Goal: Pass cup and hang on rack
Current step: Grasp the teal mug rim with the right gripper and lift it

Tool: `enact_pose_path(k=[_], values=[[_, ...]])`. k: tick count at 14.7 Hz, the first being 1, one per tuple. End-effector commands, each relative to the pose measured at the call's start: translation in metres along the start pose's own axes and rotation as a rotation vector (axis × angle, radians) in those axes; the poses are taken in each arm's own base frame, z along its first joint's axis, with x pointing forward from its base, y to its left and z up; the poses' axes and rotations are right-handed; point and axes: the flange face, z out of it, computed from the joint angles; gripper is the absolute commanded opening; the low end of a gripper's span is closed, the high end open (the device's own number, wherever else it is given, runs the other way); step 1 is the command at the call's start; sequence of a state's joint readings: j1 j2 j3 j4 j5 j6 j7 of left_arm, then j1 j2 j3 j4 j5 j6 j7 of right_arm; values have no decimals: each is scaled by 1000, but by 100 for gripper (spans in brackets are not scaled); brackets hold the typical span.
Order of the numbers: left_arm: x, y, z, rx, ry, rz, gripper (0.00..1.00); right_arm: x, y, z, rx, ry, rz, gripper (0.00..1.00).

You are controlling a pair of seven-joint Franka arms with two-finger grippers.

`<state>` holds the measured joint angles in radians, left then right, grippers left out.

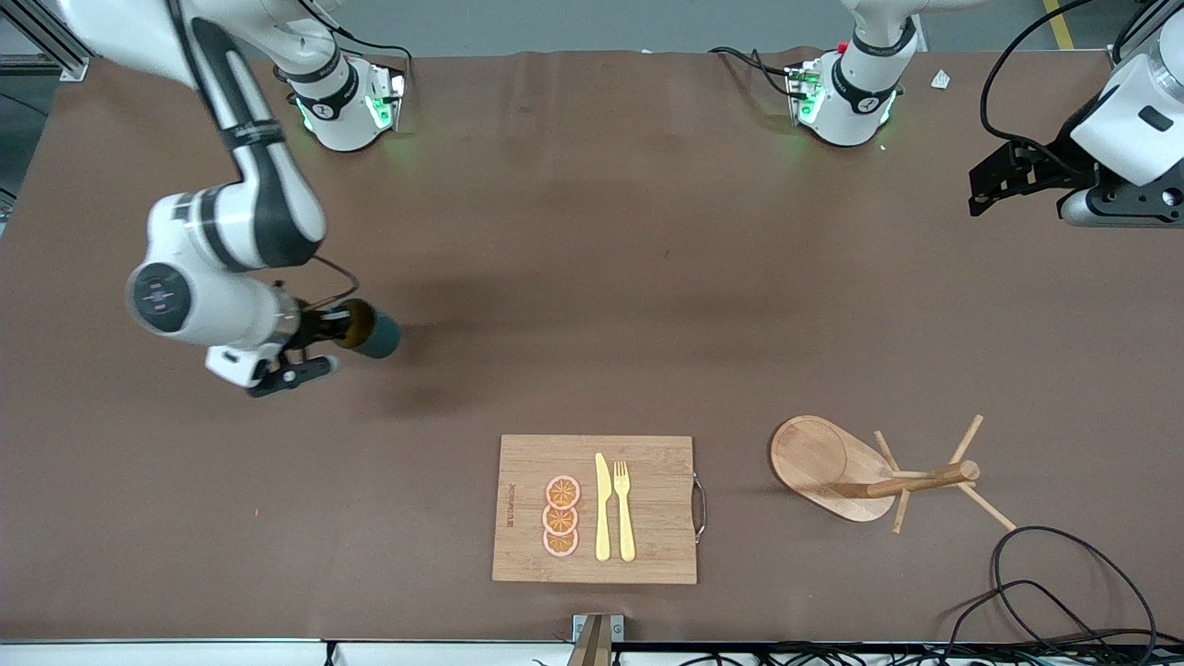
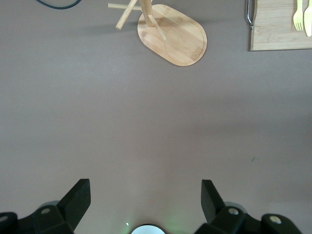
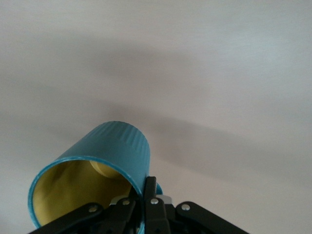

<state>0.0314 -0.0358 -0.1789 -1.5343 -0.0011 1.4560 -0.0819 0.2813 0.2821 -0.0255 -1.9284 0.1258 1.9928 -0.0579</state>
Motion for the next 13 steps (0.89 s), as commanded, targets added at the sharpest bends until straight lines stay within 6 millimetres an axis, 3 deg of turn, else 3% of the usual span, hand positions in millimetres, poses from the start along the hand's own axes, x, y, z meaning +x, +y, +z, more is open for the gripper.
enact_pose_path(k=[1,4,10,13], values=[[-2,-1,-6,9,19,8,100,-8,-71,0,13,8,37,0],[0,-1,-3,11,14,11,100,-10,-137,-2,50,36,-27,0],[2,-1,-1,12,16,16,100,-14,-267,44,21,89,153,0],[2,-1,-1,9,16,16,100,-7,-297,57,25,107,200,0]])
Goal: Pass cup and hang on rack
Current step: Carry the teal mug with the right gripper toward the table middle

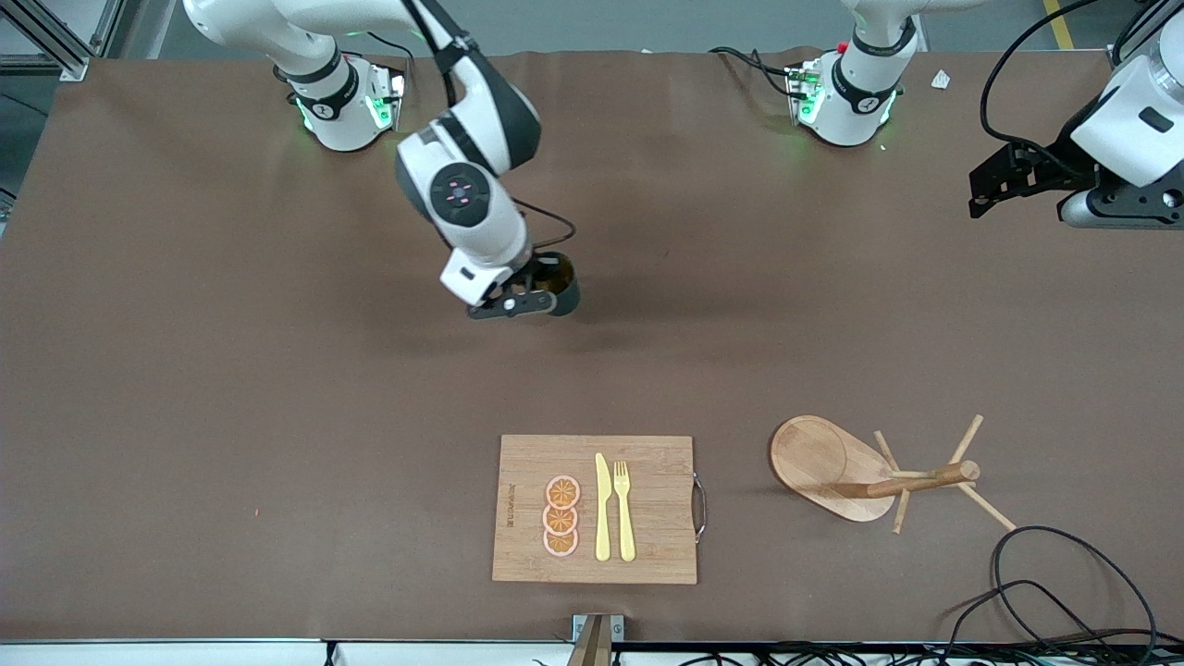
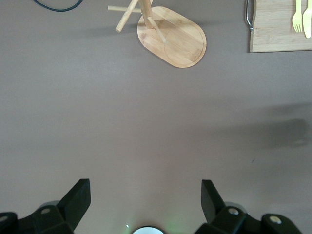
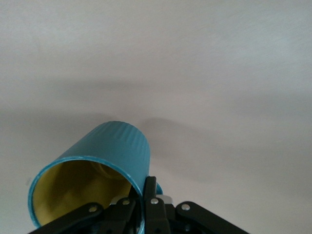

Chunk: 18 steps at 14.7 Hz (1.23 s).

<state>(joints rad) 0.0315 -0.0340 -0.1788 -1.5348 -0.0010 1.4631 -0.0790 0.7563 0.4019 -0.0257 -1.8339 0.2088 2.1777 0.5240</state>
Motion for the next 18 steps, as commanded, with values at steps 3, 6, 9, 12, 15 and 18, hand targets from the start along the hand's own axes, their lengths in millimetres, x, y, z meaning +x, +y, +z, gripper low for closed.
enact_pose_path(k=[3,6,9,12,15,18], values=[[1,-1,-1,10,9,13,100,15,-37,22,-9,12,87,0],[1,-1,-1,10,9,13,100,15,-57,41,-45,30,112,0],[0,-2,-3,8,14,12,100,13,-71,51,-54,36,139,0],[1,-3,-3,8,20,9,100,13,-73,52,-54,36,159,4],[1,-3,-2,8,18,9,100,13,-72,52,-56,34,160,63],[2,-7,-2,7,18,3,100,17,-73,41,-41,43,156,100]])
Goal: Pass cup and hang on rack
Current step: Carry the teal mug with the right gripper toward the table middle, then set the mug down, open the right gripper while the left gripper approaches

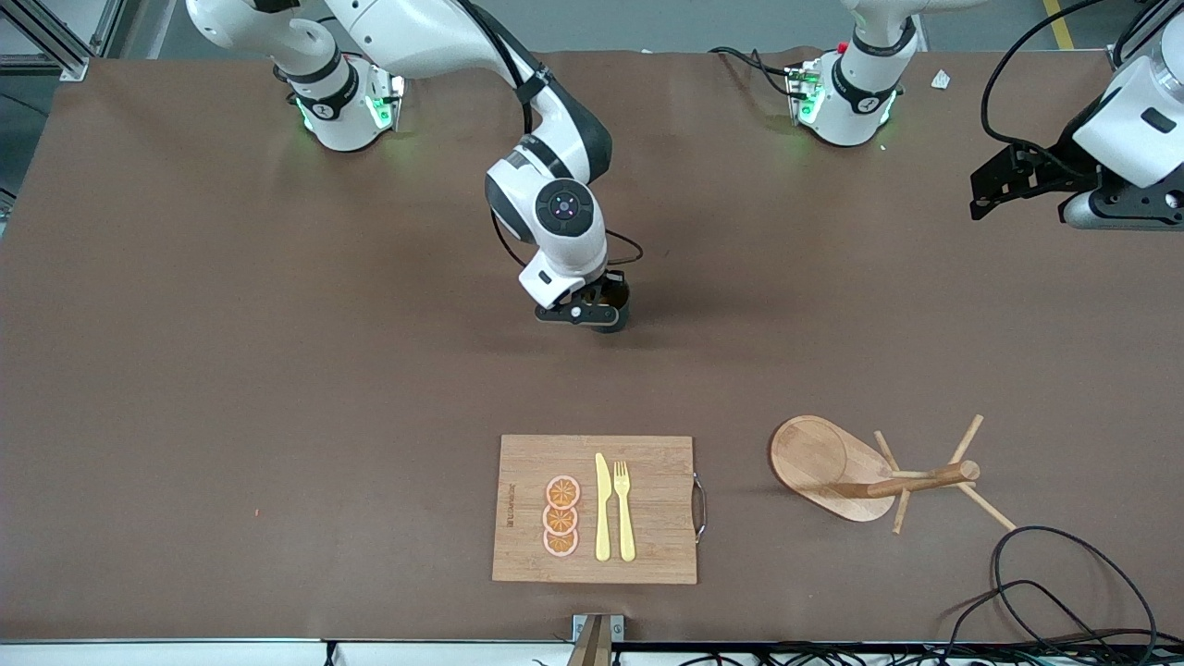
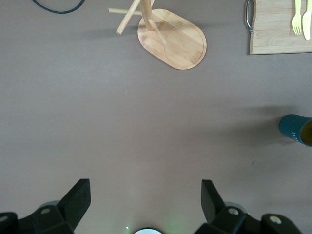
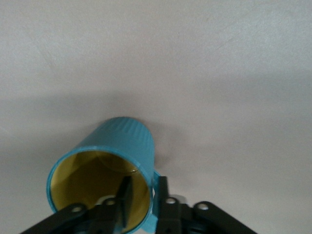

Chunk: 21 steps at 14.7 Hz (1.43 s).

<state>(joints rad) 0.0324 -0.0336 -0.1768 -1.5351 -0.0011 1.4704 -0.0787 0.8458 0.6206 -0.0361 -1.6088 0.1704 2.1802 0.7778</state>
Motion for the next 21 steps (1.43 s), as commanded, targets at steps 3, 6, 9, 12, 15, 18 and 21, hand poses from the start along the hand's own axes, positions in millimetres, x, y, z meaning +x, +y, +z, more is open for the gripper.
enact_pose_path(k=[3,6,9,12,15,18,21], values=[[3,-6,0,10,7,4,100,6,-1,-32,5,14,8,100],[5,3,3,5,3,4,100,23,29,-83,-1,-6,-52,100],[4,8,2,-2,3,10,100,69,122,-150,-3,-49,-145,100],[5,21,5,-16,-4,20,100,111,244,-211,-79,-47,-61,100],[4,45,9,-17,-11,-42,100,132,329,-246,-110,-23,-119,100],[2,74,13,-14,-15,-87,100,147,414,-265,-90,-24,-163,100],[-2,113,24,-10,-33,-164,100,152,477,-273,-78,-25,-111,100]])
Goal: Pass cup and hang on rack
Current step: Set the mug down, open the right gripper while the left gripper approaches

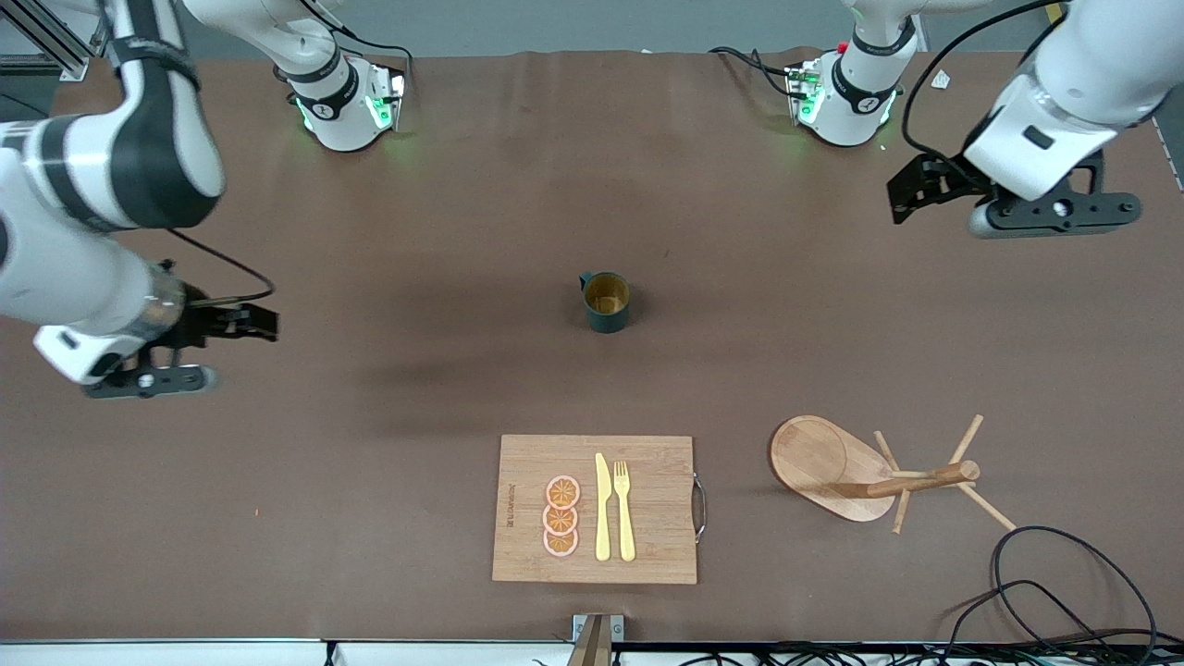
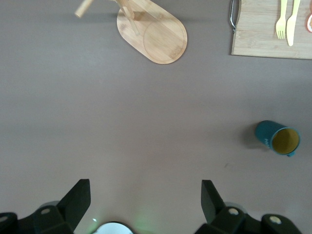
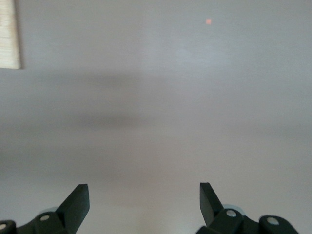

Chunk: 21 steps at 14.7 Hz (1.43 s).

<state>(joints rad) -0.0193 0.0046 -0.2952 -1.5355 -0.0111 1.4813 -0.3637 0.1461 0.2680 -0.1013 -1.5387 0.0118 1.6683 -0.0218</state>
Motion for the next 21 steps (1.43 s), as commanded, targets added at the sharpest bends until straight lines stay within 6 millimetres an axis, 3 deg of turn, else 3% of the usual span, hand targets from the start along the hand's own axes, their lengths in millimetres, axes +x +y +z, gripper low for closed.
enact_pose_path(k=[1,2,5,9,12,16,21], values=[[-4,40,14,1,-14,-70,100,-15,44,-5,-1,-11,41,100],[-9,64,20,1,-6,-98,100,-20,56,-7,3,-25,59,100],[-23,111,39,8,-28,-183,100,-28,87,-12,11,-35,93,100],[-57,196,75,61,-3,-273,100,-29,105,-32,9,-22,91,100],[-93,264,122,128,35,-339,100,-30,106,-59,5,-12,95,100],[-155,347,196,214,150,-442,100,-34,108,-65,16,-18,109,100],[-230,413,302,274,428,-560,100,-43,113,-58,31,-74,120,100]])
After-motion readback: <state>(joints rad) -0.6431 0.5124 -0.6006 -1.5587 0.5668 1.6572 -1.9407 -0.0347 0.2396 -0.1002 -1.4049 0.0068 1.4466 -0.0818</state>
